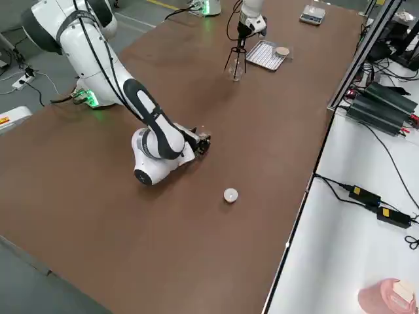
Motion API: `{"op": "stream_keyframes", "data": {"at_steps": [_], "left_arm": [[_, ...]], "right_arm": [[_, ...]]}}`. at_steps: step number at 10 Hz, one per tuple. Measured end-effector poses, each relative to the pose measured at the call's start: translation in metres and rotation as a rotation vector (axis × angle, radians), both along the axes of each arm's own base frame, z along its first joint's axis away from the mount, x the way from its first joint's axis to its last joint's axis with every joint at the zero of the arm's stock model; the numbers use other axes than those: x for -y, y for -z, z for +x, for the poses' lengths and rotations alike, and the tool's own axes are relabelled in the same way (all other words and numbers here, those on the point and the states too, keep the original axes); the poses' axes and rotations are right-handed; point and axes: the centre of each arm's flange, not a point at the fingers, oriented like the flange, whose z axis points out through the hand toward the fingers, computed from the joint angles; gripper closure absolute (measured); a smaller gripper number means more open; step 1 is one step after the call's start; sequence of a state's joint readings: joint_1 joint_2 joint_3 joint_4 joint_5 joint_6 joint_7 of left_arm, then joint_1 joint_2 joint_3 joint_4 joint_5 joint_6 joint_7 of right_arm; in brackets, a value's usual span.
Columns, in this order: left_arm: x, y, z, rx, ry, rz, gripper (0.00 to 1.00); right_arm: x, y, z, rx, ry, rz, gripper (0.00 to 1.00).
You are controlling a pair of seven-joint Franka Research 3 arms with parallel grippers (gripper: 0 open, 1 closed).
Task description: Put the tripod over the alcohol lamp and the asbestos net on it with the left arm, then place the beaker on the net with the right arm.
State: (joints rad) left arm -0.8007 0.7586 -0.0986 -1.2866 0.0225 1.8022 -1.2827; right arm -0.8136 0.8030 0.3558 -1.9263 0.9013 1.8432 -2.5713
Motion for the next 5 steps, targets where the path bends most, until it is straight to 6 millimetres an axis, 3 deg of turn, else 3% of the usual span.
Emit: {"op": "stream_keyframes", "data": {"at_steps": [2, 5], "left_arm": [[0.0002, 0.0016, 0.0002, -0.001, 0.0, 0.001, 0.92], [0.0008, 0.0005, 0.0008, 0.002, 0.0, -0.003, 0.87]], "right_arm": [[0.0001, 0.0, 0.0001, 0.003, 0.0, -0.001, 0.42], [0.0001, 0.0, 0.0001, 0.004, -0.001, -0.001, 0.42]]}}
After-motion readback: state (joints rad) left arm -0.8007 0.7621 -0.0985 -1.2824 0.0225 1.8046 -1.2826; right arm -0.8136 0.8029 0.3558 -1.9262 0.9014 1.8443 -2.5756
